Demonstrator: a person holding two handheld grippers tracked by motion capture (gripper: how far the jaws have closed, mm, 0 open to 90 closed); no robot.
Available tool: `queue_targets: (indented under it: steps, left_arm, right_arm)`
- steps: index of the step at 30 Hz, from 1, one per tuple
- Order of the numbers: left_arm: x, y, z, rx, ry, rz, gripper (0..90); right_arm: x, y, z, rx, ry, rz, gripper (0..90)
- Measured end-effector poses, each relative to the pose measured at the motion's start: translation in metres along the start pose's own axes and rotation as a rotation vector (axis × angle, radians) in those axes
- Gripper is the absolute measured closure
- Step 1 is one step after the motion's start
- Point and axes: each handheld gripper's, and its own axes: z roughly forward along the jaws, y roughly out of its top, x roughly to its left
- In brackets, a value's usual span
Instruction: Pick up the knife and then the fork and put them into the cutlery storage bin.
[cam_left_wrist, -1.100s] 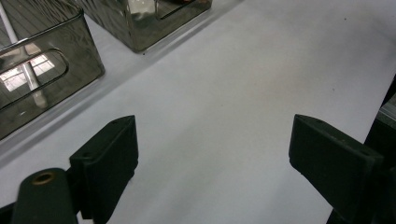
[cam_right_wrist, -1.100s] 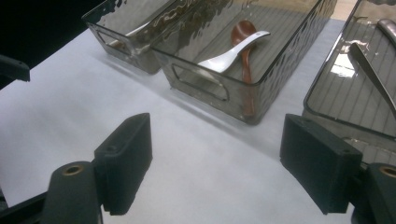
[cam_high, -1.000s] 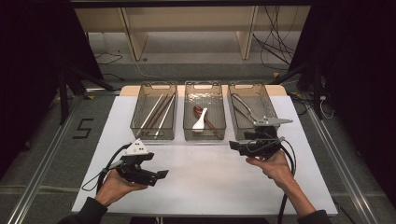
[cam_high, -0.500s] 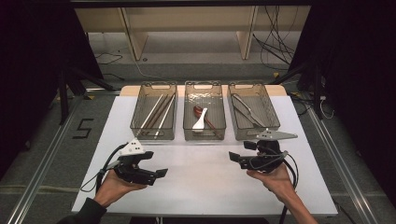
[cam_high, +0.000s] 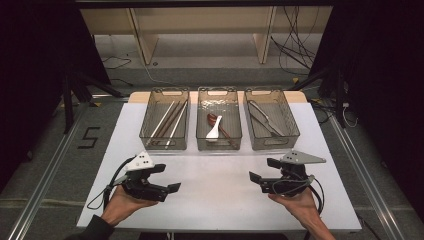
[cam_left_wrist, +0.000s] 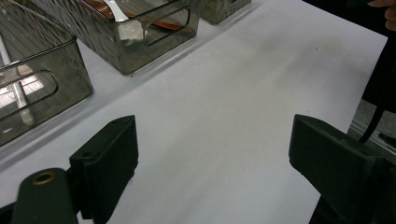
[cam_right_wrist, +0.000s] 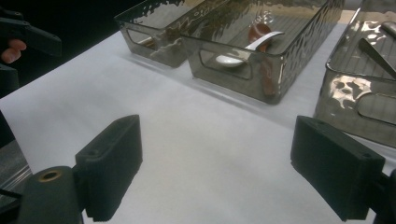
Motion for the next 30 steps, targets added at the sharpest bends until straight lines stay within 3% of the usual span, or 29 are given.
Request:
queue_targets:
  steps: [6,30]
  left_arm:
    - [-0.0009,-0.0008,-0.0031,-0.035,-0.006,-0.013,15.3]
    - [0.0043,-0.0009,-0.0007,-0.037,0.006,-0.037,15.2]
  right_arm:
    - [0.0004,-0.0056,-0.0045,0.001,-0.006,0.002,17.1]
    - [0.0019,-0.0041,-0.0052,-0.013,-0.007,-0.005,17.2]
